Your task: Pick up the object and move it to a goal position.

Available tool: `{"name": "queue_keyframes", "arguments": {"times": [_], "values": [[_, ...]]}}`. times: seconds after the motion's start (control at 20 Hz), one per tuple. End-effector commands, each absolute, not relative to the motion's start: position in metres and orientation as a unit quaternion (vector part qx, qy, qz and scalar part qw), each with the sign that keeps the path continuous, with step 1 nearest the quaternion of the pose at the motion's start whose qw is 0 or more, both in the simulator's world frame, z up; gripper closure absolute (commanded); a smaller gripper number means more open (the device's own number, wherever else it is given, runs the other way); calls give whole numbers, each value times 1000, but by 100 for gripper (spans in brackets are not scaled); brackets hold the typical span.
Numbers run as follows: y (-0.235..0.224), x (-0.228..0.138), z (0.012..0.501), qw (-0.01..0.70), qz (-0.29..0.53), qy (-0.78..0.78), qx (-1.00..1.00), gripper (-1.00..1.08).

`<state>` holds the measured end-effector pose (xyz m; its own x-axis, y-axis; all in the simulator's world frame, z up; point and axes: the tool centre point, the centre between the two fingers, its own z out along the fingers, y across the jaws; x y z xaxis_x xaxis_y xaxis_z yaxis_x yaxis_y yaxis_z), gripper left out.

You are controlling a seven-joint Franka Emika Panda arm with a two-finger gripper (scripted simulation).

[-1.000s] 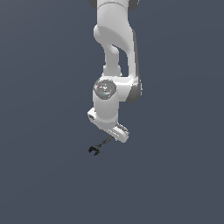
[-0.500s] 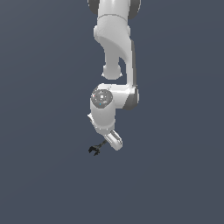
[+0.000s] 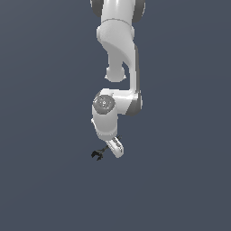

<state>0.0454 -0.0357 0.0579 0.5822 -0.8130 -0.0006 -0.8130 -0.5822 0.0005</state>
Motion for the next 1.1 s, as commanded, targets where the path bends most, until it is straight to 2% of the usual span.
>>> {"name": "queue_keyframes", "arguments": {"times": [0.0,0.85,0.9,1.05], "values": [[-36,46,58,0,0,-457,889,-92],[-36,46,8,0,0,-459,888,-92],[-36,46,8,0,0,-459,888,108],[-36,46,8,0,0,-459,888,108]]}}
